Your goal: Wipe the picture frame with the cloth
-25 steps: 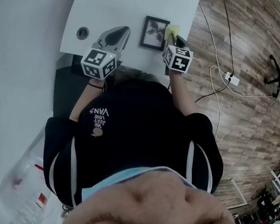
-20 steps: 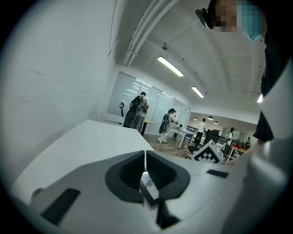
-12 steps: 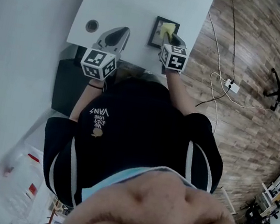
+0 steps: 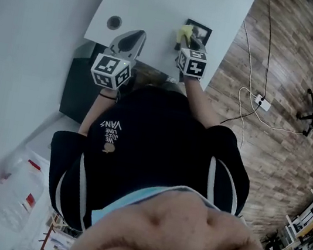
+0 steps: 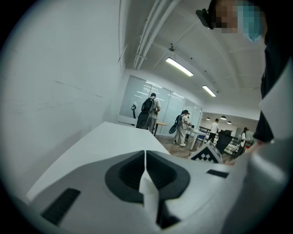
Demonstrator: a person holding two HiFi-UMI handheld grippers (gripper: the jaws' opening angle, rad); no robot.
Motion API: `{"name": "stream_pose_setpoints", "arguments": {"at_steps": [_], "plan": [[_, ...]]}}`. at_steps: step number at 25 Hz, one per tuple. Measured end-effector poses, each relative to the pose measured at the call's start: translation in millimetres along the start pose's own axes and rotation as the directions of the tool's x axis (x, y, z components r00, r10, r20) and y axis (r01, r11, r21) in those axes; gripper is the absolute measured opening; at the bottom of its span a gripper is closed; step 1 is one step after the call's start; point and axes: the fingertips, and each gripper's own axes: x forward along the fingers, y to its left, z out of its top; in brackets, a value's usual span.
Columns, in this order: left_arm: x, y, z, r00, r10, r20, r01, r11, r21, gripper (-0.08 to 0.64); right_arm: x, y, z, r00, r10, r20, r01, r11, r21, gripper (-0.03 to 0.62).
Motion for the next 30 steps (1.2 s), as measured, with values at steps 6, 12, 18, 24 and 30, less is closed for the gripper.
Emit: {"name": "stream_pose_setpoints", "arguments": {"at_steps": [6, 12, 18, 24, 30], "plan": [[-3.9, -1.5, -1.5, 1.0, -0.002, -0.001, 0.002, 1.0, 0.004, 0.018, 4.0, 3.5, -6.6, 1.0, 0.0, -0.015, 0.0, 1.0, -0.01, 0.046], [2.1, -8.3, -2.0, 1.0, -0.023, -0.006, 0.023, 1.0, 0.01, 0.018, -1.9, -12.4, -11.5, 0.999, -0.036, -0.016, 0.036, 0.999, 0.006, 0.046], [10.5, -19.2, -2.2, 0.998, -0.064, -0.01, 0.064, 0.998, 0.016, 0.018, -15.8, -34.4, -18.3, 0.995, -0.093, -0.016, 0.094, 0.995, 0.031, 0.046], [22.2, -32.9, -1.9, 0.994, -0.109, -0.018, 0.109, 0.994, 0.027, 0.018, -32.1, -65.5, -25.9, 0.987, -0.161, -0.013, 0.162, 0.984, 0.073, 0.046], [31.0, -43.0, -2.9, 0.989, -0.144, -0.027, 0.145, 0.989, 0.035, 0.018, -46.7, -86.9, -29.4, 0.977, -0.212, -0.005, 0.211, 0.972, 0.107, 0.046]]}}
